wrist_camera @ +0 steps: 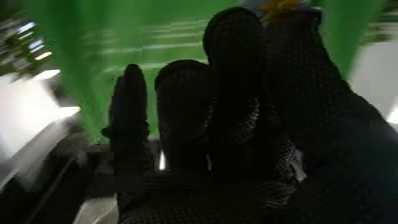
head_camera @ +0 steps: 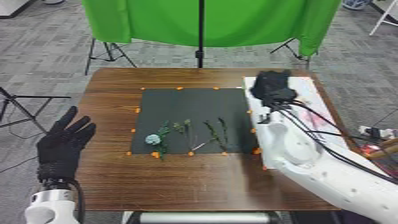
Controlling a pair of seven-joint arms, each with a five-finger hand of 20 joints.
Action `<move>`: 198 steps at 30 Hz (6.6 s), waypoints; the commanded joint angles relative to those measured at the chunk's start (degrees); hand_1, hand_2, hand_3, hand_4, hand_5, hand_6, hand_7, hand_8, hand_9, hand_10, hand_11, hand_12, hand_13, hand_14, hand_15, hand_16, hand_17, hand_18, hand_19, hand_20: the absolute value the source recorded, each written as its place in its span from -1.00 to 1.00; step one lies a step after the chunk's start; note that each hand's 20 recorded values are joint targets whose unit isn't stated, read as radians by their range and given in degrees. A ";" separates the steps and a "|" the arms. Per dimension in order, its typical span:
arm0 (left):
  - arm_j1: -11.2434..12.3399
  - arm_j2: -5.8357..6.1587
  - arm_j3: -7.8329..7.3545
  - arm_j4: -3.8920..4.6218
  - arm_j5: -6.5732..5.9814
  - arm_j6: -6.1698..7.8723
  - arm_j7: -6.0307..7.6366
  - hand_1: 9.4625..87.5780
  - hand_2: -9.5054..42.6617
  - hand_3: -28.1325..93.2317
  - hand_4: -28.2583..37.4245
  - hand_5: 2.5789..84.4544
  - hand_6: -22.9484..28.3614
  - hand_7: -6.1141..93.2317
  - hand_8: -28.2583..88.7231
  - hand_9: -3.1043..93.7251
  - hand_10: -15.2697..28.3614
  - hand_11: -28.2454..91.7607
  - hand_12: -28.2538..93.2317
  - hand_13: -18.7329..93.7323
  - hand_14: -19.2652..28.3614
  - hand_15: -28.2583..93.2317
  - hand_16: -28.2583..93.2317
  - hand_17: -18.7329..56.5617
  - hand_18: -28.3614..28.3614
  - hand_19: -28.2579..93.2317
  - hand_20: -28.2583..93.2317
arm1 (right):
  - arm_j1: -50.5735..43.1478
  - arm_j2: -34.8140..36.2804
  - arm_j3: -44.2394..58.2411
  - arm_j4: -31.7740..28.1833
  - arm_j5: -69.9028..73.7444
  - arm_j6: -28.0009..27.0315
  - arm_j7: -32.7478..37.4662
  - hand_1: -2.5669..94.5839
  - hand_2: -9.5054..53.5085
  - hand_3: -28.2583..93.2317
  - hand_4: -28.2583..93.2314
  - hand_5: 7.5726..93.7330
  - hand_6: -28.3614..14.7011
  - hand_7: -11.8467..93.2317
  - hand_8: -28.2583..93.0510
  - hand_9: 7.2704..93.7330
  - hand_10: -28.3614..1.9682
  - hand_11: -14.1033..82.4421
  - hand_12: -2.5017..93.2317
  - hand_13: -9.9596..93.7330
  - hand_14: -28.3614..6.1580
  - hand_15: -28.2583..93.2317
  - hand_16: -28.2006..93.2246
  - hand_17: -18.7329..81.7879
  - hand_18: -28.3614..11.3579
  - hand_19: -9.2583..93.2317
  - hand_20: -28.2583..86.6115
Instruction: Arrange flowers
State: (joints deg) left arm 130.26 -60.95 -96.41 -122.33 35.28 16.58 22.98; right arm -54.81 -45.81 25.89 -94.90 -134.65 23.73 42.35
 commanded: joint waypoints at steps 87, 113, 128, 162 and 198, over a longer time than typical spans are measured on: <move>0.52 -1.14 -0.04 -0.68 2.44 -1.79 -4.69 -0.73 -0.36 0.80 -1.00 -0.17 0.23 -0.72 -0.65 -0.24 0.62 -0.11 -0.36 -0.29 0.97 0.43 -0.72 -0.71 1.00 0.41 -0.51 | -0.65 -23.56 -1.50 -0.85 -5.31 -36.65 -28.34 -0.85 -0.18 0.70 -1.00 0.02 0.57 -0.50 -0.75 -0.55 -0.66 0.55 -0.52 -0.55 -0.54 0.95 -0.35 -0.76 -0.67 0.32 0.16; -1.22 0.43 1.16 0.01 1.45 -1.65 -2.78 -0.74 -0.36 0.80 -1.00 -0.17 0.23 -0.72 -0.65 -0.24 0.62 -0.12 -0.36 -0.29 0.97 0.43 -0.72 -0.71 1.00 0.41 -0.51 | 6.02 -24.43 -9.02 2.16 -10.72 -39.58 -20.84 -0.94 -0.06 0.60 -1.00 0.18 0.51 -0.53 -0.76 -0.53 -0.76 0.52 -0.52 -0.53 -0.66 0.98 -0.35 -0.75 -0.68 0.36 0.17; -0.16 0.20 1.20 -0.18 1.02 -1.07 -2.45 -0.74 -0.36 0.80 -1.00 -0.17 0.23 -0.72 -0.65 -0.24 0.62 -0.12 -0.36 -0.29 0.97 0.43 -0.72 -0.71 1.00 0.41 -0.51 | 5.57 -24.07 -6.81 0.73 -6.02 -31.76 -19.01 -0.95 -0.07 0.61 -1.00 0.10 0.51 -0.54 -0.75 -0.53 -0.79 0.51 -0.51 -0.52 -0.69 0.99 -0.35 -0.75 -0.66 0.39 0.18; 0.03 -0.27 2.10 0.71 0.64 -1.99 -0.67 -0.75 -0.36 0.79 -1.00 -0.19 0.20 -0.73 -0.65 -0.25 0.61 -0.13 -0.36 -0.29 0.97 0.42 -0.72 -0.71 1.00 0.41 -0.51 | -12.68 7.17 26.33 -0.67 18.54 -22.65 16.47 -0.44 -0.73 0.81 -0.98 -0.11 0.29 -0.51 -0.73 -0.23 -0.60 -0.07 -0.63 -0.21 -0.62 0.79 -0.41 -0.49 -0.82 0.56 0.21; 0.34 0.11 2.22 0.44 0.21 -1.65 0.24 -0.74 -0.36 0.80 -1.00 -0.19 0.21 -0.73 -0.65 -0.25 0.62 -0.12 -0.36 -0.29 0.97 0.43 -0.71 -0.71 1.00 0.40 -0.51 | -12.47 7.29 16.59 -3.31 -0.62 -3.52 18.52 0.25 -1.00 0.51 -1.00 0.86 0.37 -0.33 -0.47 0.92 0.53 -0.02 -0.23 0.66 0.30 0.70 -0.15 0.02 -0.75 0.93 0.18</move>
State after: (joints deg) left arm 129.46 -60.65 -94.10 -122.02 35.93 15.02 23.17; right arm -69.54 -39.04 42.63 -91.00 -131.01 16.05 63.62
